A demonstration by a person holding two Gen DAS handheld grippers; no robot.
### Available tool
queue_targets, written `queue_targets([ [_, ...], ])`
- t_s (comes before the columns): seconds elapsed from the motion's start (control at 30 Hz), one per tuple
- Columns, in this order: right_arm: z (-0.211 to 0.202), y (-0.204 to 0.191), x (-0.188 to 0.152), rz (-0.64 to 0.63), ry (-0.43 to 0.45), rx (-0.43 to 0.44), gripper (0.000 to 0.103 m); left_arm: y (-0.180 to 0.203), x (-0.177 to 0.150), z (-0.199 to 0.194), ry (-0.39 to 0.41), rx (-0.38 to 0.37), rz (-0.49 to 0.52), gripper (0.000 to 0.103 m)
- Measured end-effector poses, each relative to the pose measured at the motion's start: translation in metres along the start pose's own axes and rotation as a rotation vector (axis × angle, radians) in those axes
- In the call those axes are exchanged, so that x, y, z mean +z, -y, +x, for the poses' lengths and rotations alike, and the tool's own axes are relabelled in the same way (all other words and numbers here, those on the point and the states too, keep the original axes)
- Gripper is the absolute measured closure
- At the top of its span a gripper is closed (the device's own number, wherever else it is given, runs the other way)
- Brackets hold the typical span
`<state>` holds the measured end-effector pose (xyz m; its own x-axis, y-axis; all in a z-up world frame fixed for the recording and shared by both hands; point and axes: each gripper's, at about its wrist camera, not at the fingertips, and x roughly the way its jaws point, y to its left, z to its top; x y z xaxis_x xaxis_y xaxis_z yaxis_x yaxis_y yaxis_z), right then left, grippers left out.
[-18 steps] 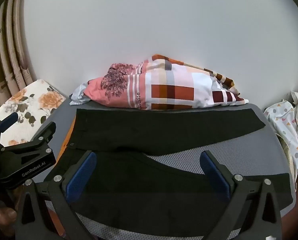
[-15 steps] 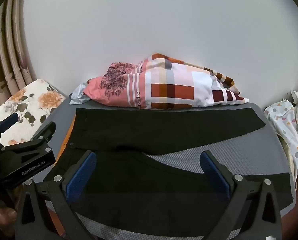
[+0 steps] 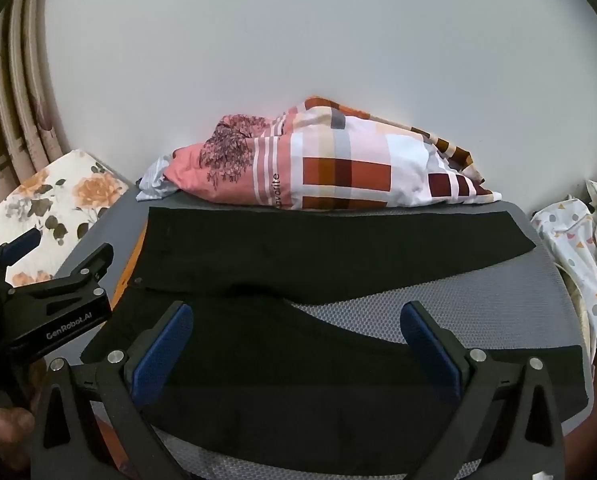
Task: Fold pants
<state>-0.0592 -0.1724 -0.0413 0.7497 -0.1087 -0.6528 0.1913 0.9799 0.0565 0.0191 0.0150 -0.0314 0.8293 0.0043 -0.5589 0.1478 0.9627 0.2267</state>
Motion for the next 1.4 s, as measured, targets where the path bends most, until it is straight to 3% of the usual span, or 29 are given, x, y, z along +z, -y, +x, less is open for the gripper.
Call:
queue_targets([
  [0.3, 0.014, -0.002, 0.001, -0.016, -0.024, 0.004, 0.000, 0.002, -0.005, 0.020, -0.049, -0.028, 0.010, 0.000],
  [0.4, 0.018, 0.004, -0.001, -0.016, -0.017, 0.033, 0.001, -0.009, -0.015, 0.043, -0.154, -0.116, -0.015, 0.000],
  [0.47, 0.024, 0.016, -0.002, 0.011, -0.024, 0.045, 0.001, -0.019, -0.023, 0.058, -0.203, -0.132, -0.038, 0.000],
  [0.7, 0.048, 0.065, -0.007, 0.158, -0.060, 0.098, 0.001, -0.053, -0.028, 0.103, -0.239, -0.230, -0.105, 0.000],
  [0.8, 0.055, 0.077, -0.008, 0.176, -0.068, 0.103, 0.001, -0.074, -0.026, 0.129, -0.243, -0.354, -0.218, 0.000],
  [0.87, 0.059, 0.084, -0.009, 0.188, -0.071, 0.089, 0.001, -0.086, -0.024, 0.158, -0.294, -0.404, -0.280, 0.000],
  [0.93, 0.064, 0.090, -0.009, 0.198, -0.077, 0.080, 0.001, -0.088, -0.015, 0.185, -0.337, -0.428, -0.278, 0.000],
  [1.03, 0.075, 0.097, -0.010, 0.209, -0.098, 0.072, 0.001, -0.097, 0.004, 0.224, -0.302, -0.479, -0.265, 0.001],
  [1.17, 0.092, 0.101, -0.012, 0.213, -0.140, 0.067, 0.001, -0.109, 0.026, 0.269, -0.246, -0.422, -0.210, 0.001],
  [1.4, 0.121, 0.105, -0.014, 0.196, -0.195, 0.047, 0.001, -0.115, 0.036, 0.349, -0.310, -0.596, -0.150, 0.004],
])
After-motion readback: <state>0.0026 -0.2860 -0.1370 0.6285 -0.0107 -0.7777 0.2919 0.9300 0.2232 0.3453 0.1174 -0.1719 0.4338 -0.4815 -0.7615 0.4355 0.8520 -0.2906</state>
